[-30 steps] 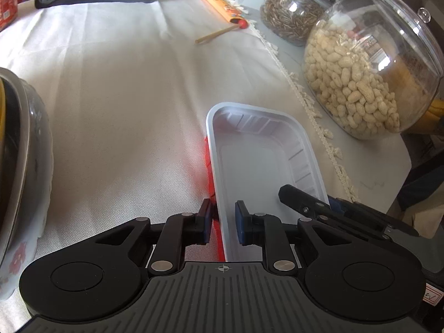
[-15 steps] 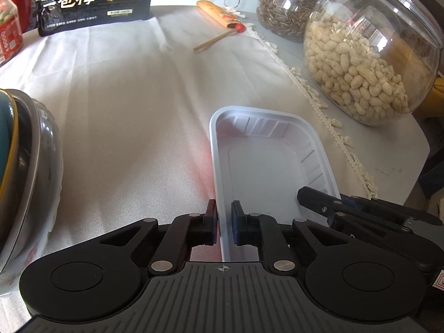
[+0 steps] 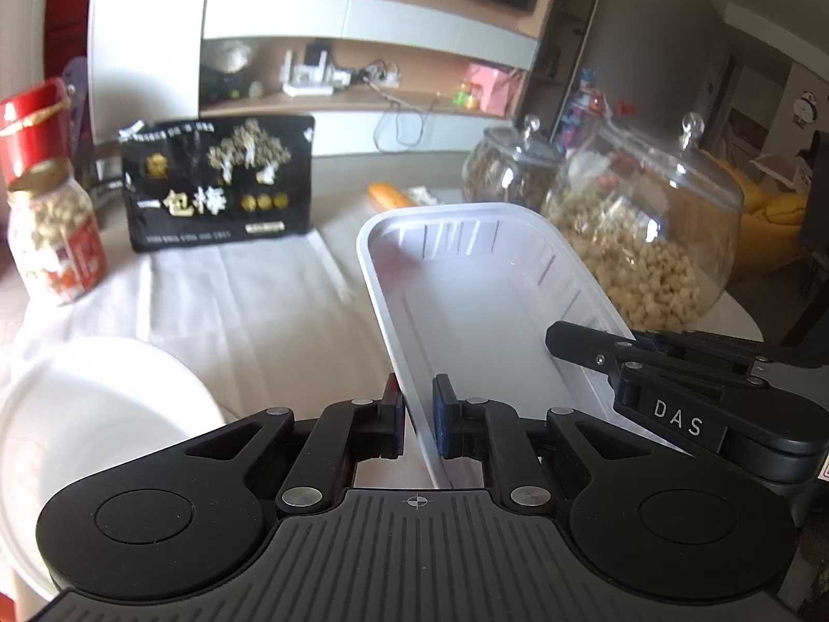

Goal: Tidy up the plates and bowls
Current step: 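Lift the tray with both tools and carry it over the bowl stack, then lower the tray with both tools onto the white plastic bowl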

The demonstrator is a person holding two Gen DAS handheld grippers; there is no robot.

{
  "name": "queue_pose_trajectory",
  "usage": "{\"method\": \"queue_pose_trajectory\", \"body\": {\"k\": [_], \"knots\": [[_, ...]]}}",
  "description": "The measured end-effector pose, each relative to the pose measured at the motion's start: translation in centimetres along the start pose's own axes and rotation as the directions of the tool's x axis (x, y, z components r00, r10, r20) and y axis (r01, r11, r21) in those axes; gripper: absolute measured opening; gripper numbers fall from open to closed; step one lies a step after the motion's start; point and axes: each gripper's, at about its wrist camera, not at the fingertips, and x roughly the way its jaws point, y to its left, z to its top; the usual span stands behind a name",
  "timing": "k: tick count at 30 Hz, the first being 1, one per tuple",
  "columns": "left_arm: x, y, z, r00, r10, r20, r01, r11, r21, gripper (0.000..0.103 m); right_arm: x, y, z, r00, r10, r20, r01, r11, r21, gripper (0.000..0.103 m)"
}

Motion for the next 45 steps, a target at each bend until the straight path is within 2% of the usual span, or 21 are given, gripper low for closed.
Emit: {"method": "queue_pose_trajectory", "body": {"k": [3,5,9,13,18,32,45], "knots": [[-4.4,3.0,1.3,0.997,0.048,0.063,-0.047,0.999,-0.029,0.015,-1.0,4.6,3.1,0.993,0.085,0.08,-0.079,0.994,-0.075,0.013],[-6.5,5.4,1.3,0.994,0.085,0.064,-0.08,0.994,-0.071,0.015,-0.7,7.2,3.9,0.986,0.145,0.085,-0.136,0.985,-0.106,0.013],[-8.2,9.9,-0.5,0.99,0.141,0.012,-0.137,0.979,-0.151,0.015,1.8,12.2,3.6,0.969,0.248,-0.008,-0.246,0.957,-0.156,0.013],[-7.5,12.9,-2.7,0.986,0.165,-0.035,-0.169,0.966,-0.197,0.015,4.6,15.2,2.1,0.959,0.261,-0.11,-0.278,0.943,-0.184,0.013],[-6.6,15.0,-3.9,0.988,0.135,-0.071,-0.147,0.964,-0.221,0.015,6.2,16.2,0.2,0.956,0.228,-0.184,-0.26,0.949,-0.177,0.013],[-5.6,16.1,-3.2,0.989,0.131,-0.065,-0.143,0.959,-0.246,0.015,7.2,16.4,0.5,0.959,0.222,-0.177,-0.252,0.952,-0.174,0.013],[-5.8,16.2,-3.3,0.989,0.118,-0.093,-0.138,0.957,-0.255,0.015,6.6,16.4,0.4,0.958,0.222,-0.181,-0.253,0.953,-0.167,0.014]]}}
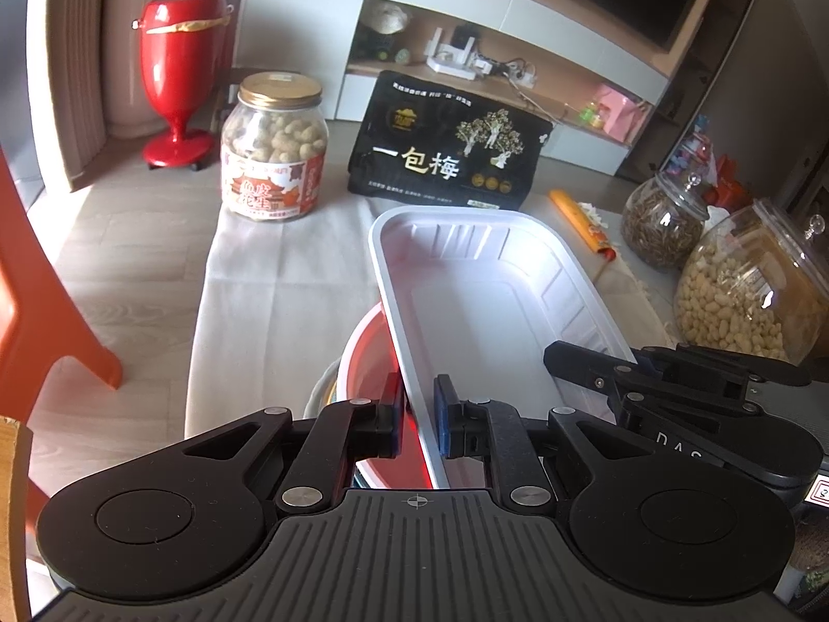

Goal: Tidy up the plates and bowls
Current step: 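Lower the tray with both tools onto the white plastic bowl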

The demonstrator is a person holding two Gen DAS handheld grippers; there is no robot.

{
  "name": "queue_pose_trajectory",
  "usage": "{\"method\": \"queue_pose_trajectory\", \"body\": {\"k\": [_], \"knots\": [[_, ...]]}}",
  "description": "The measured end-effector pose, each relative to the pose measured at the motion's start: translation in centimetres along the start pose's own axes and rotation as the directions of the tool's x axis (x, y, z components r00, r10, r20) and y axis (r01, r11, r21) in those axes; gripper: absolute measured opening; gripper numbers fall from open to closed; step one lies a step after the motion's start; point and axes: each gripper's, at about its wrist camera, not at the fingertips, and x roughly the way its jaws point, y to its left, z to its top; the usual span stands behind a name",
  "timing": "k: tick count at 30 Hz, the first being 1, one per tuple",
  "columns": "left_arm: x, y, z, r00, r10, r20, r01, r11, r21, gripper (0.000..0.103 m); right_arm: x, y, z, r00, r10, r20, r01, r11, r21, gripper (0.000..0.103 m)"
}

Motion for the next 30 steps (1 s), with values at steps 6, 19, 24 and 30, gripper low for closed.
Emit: {"method": "queue_pose_trajectory", "body": {"k": [6,19,24,30], "knots": [[0.2,0.4,0.2,1.0,-0.017,-0.012,0.016,1.0,-0.019,0.015,-0.2,0.1,-0.1,1.0,0.0,-0.002,0.0,1.0,0.005,0.014],[-2.2,2.8,1.9,0.998,-0.058,0.026,0.061,0.991,-0.121,0.016,-0.7,-0.3,0.2,0.999,0.042,-0.009,-0.042,0.998,0.057,0.018],[-2.5,2.6,2.0,0.996,-0.084,0.025,0.087,0.989,-0.12,0.017,-1.3,0.1,0.1,0.999,0.052,0.004,-0.052,0.998,0.039,0.018],[-2.1,2.3,2.0,0.995,-0.085,0.054,0.09,0.991,-0.1,0.019,-0.9,0.4,0.3,1.0,0.024,0.009,-0.024,0.999,0.029,0.02]]}}
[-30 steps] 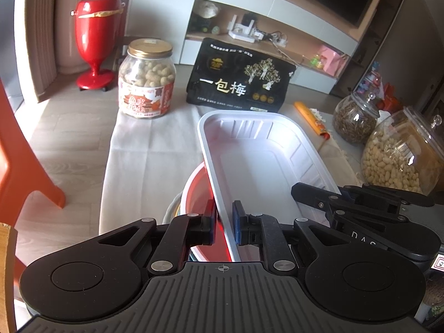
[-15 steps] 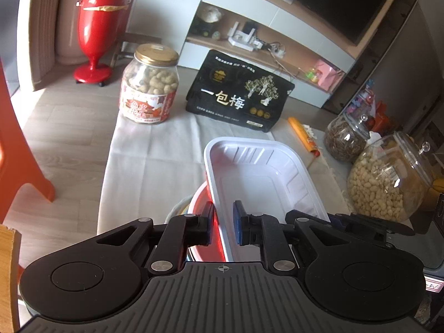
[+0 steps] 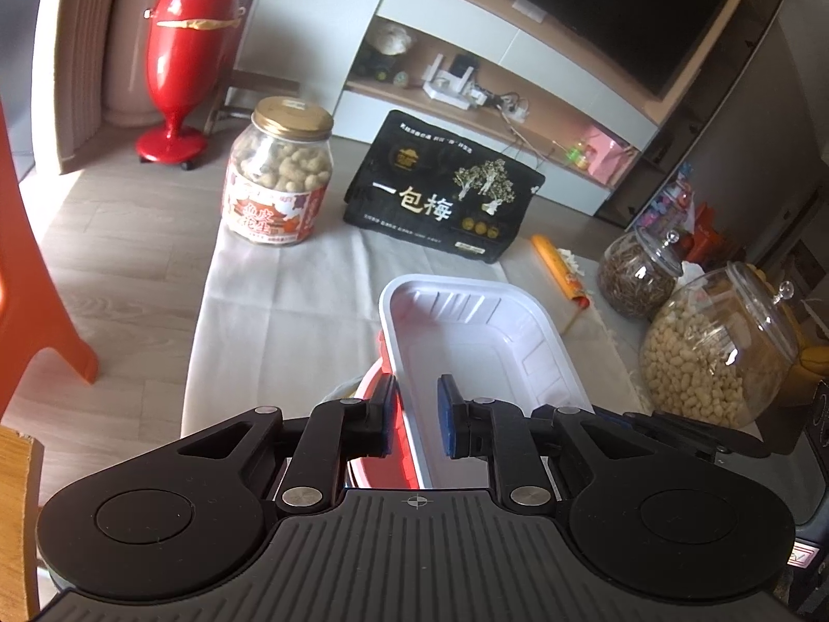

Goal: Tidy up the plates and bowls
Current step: 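Lower the tray with both tools onto the white plastic bowl, then open both tools and pull them back from the stack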

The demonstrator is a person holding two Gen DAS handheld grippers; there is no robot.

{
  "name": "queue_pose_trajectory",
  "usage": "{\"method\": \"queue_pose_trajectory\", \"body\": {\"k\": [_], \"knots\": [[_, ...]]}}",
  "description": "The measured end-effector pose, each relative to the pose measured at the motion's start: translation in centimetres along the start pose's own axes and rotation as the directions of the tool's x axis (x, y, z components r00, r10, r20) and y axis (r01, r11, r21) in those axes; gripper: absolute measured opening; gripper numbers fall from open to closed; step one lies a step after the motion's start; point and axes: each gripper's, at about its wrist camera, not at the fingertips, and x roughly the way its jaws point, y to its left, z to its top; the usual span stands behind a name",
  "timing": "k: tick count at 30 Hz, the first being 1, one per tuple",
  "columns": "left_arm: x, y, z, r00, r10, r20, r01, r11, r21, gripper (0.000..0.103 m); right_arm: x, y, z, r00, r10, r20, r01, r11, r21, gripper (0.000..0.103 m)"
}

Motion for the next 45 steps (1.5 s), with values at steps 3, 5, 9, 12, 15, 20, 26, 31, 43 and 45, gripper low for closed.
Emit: {"method": "queue_pose_trajectory", "body": {"k": [3,5,9,12,15,20,26,31,43,45], "knots": [[0.1,0.3,0.1,1.0,-0.001,0.002,0.001,1.0,-0.011,0.019,0.0,0.0,0.1,1.0,0.007,-0.001,-0.007,1.0,0.007,0.02],[0.2,0.3,0.1,1.0,0.0,0.007,0.0,1.0,-0.014,0.019,-0.1,0.1,0.0,1.0,0.013,-0.003,-0.013,1.0,0.004,0.02],[0.5,0.5,0.1,1.0,-0.018,0.01,0.018,1.0,-0.023,0.019,-0.2,0.0,-0.2,1.0,0.007,0.008,-0.007,1.0,0.007,0.02],[0.7,0.8,0.1,0.999,-0.041,0.008,0.042,0.998,-0.042,0.019,-0.1,-0.4,-0.2,1.0,0.004,0.008,-0.004,1.0,0.022,0.02],[0.2,0.7,0.0,0.999,-0.021,0.031,0.022,0.999,-0.038,0.019,-0.3,-0.7,-0.3,1.0,0.002,0.02,-0.002,0.999,0.039,0.02],[-2.1,-0.3,-0.5,0.992,0.029,0.12,-0.026,0.999,-0.03,0.019,-1.8,-1.5,-0.5,0.997,0.0,0.072,-0.005,0.997,0.073,0.023],[-6.2,-3.6,-5.2,0.965,0.12,0.232,-0.124,0.992,0.001,0.019,-5.1,-2.1,-1.5,0.991,0.01,0.136,-0.025,0.993,0.112,0.033],[-8.8,-7.3,-10.8,0.963,0.159,0.219,-0.17,0.985,0.032,0.016,-9.2,-1.3,-3.0,0.991,0.045,0.122,-0.055,0.995,0.078,0.052],[-10.3,-12.1,-20.4,0.969,0.225,0.099,-0.233,0.969,0.084,0.016,-15.3,-0.5,-11.6,0.996,0.033,-0.08,-0.025,0.995,0.093,0.067],[-11.2,-13.3,-20.8,0.96,0.246,0.134,-0.264,0.955,0.134,0.016,-15.8,-0.5,-12.3,0.995,0.024,-0.098,-0.015,0.996,0.09,0.067]]}}
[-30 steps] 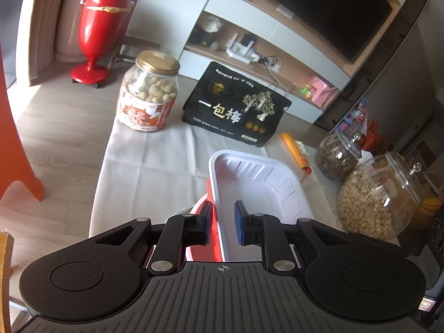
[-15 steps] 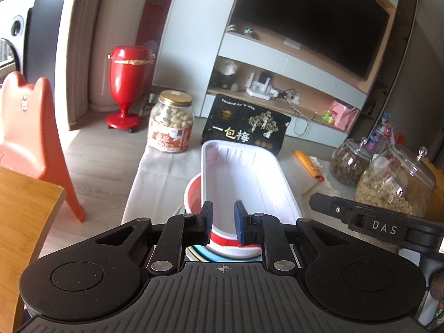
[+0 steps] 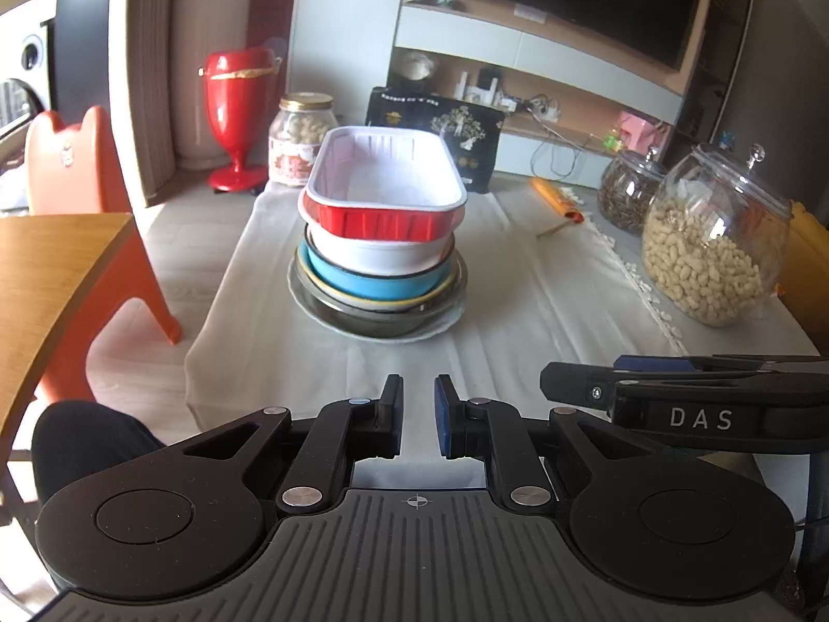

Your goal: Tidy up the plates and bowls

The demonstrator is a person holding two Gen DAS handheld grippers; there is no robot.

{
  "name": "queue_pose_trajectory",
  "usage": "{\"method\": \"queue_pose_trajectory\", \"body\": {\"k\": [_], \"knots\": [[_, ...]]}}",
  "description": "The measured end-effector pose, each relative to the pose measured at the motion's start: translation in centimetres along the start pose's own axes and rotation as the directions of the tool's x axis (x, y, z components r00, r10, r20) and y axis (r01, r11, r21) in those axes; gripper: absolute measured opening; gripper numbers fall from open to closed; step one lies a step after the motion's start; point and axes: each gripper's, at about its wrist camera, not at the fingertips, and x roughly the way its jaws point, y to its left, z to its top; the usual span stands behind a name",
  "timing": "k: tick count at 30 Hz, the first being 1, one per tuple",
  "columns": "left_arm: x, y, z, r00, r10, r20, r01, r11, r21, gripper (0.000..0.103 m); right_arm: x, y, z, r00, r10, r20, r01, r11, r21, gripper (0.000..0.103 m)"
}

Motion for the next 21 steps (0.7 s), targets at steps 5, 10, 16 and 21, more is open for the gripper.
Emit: {"method": "queue_pose_trajectory", "body": {"k": [5,10,16,21], "knots": [[-1.6,-1.6,0.4,0.998,0.037,0.048,-0.04,0.997,0.061,0.016,-1.4,0.3,-0.7,1.0,-0.01,0.017,0.011,1.0,-0.008,0.067],[-1.6,-1.7,0.4,1.0,0.026,0.01,-0.026,0.998,0.054,0.016,-2.0,0.4,-0.8,1.0,0.002,0.014,-0.002,1.0,-0.007,0.067],[-1.4,-1.6,0.2,1.0,0.016,-0.015,-0.015,0.999,0.048,0.016,-1.6,0.7,-1.1,1.0,0.007,-0.006,-0.007,1.0,-0.016,0.067],[-1.0,-1.4,0.0,0.999,0.015,-0.04,-0.014,0.999,0.036,0.016,-1.2,1.0,-1.1,1.0,0.009,-0.019,-0.01,1.0,-0.026,0.067]]}}
